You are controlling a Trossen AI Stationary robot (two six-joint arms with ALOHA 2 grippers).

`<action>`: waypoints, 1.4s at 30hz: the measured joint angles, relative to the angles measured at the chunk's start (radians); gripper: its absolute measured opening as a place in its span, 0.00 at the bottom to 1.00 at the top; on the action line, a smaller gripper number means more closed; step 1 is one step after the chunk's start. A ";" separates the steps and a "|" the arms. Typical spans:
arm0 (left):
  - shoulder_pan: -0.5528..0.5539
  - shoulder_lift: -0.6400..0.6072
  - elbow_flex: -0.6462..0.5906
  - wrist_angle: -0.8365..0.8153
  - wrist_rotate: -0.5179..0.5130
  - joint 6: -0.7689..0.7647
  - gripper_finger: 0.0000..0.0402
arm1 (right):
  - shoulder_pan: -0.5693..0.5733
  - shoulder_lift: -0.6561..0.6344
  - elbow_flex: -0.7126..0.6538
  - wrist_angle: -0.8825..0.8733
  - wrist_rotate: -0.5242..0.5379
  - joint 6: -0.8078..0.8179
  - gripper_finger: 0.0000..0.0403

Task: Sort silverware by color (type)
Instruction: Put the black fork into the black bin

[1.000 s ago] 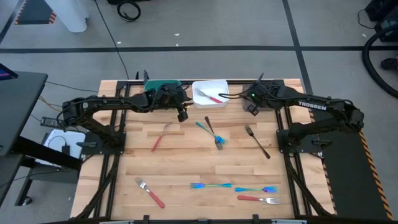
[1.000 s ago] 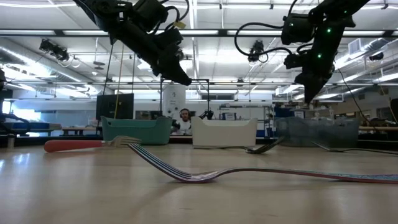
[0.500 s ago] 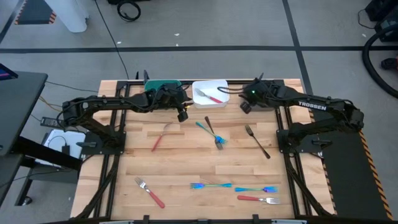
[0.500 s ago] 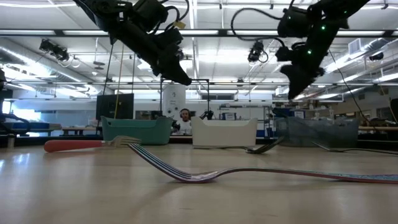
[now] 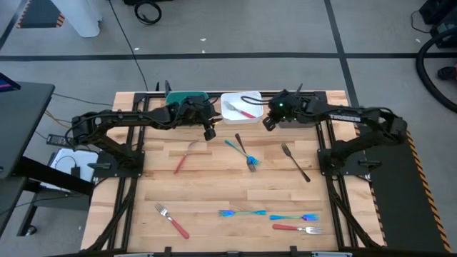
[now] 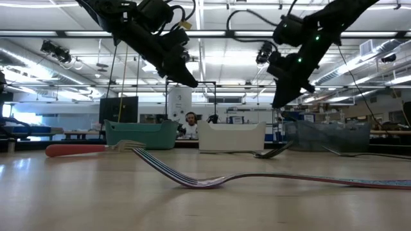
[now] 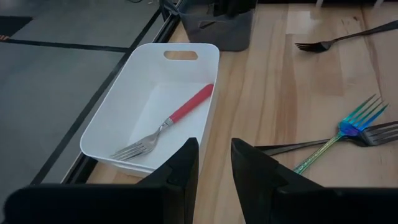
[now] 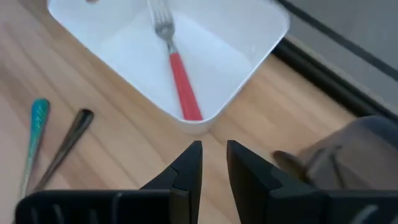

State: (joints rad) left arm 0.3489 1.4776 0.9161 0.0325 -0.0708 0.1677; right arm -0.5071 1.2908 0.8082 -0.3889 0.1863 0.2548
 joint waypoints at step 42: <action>0.002 0.000 0.000 0.001 0.000 0.011 0.25 | -0.266 0.050 0.011 -0.043 0.147 -0.098 0.20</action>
State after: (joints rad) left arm 0.3504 1.4776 0.9161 0.0334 -0.0708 0.1787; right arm -0.7731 1.3406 0.8188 -0.4318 0.3335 0.1571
